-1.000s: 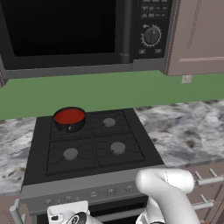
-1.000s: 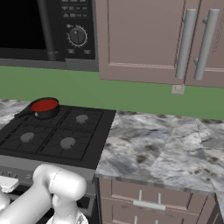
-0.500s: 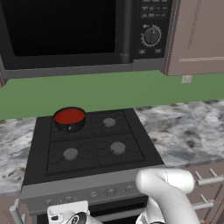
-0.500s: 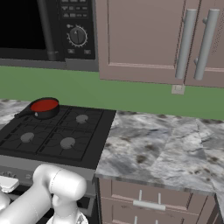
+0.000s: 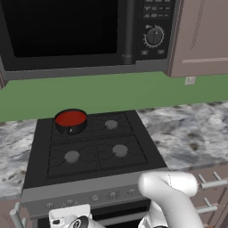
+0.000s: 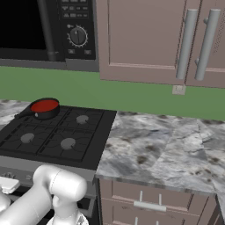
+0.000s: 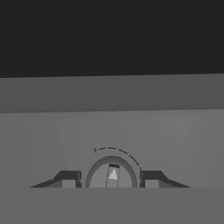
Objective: Wait until the marinara sauce is simmered to a deep red color and then turn off the stove.
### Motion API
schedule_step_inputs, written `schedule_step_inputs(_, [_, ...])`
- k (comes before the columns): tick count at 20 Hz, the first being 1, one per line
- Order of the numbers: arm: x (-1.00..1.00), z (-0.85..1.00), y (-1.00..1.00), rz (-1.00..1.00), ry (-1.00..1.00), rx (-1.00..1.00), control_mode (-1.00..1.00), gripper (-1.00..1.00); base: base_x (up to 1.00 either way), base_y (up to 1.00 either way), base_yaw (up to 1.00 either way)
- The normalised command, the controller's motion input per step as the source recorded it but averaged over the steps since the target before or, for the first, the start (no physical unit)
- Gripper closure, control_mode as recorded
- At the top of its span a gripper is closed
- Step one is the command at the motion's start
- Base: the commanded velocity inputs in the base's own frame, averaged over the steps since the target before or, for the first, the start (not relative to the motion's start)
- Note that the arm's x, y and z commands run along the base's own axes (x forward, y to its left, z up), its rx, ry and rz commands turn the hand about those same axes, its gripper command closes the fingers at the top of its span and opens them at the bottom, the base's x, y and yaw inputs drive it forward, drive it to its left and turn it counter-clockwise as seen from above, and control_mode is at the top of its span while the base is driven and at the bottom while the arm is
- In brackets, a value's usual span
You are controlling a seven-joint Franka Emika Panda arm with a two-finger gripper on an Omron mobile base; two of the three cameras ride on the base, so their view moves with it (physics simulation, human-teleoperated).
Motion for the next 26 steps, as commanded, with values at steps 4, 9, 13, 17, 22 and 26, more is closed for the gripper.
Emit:
schedule_step_inputs(4, [0.0,0.0,-0.03,0.0,-0.04,0.03,-1.0,1.0,0.0,0.0,0.0])
schedule_step_inputs(9, [0.0,-0.15,-0.09,-0.01,-0.06,0.14,-1.0,1.0,0.0,0.0,0.0])
schedule_step_inputs(13, [0.0,-0.15,-0.17,0.0,0.0,0.21,-1.0,1.0,0.0,0.0,0.0])
schedule_step_inputs(17, [0.0,-0.07,-0.16,0.0,0.0,0.26,-1.0,1.0,0.0,0.0,0.0])
schedule_step_inputs(22, [0.03,0.0,-0.02,-0.03,0.0,0.31,-1.0,1.0,0.0,0.0,0.0])
schedule_step_inputs(26, [0.05,0.0,-0.01,-0.05,0.0,0.33,-1.0,1.0,0.0,0.0,0.0])
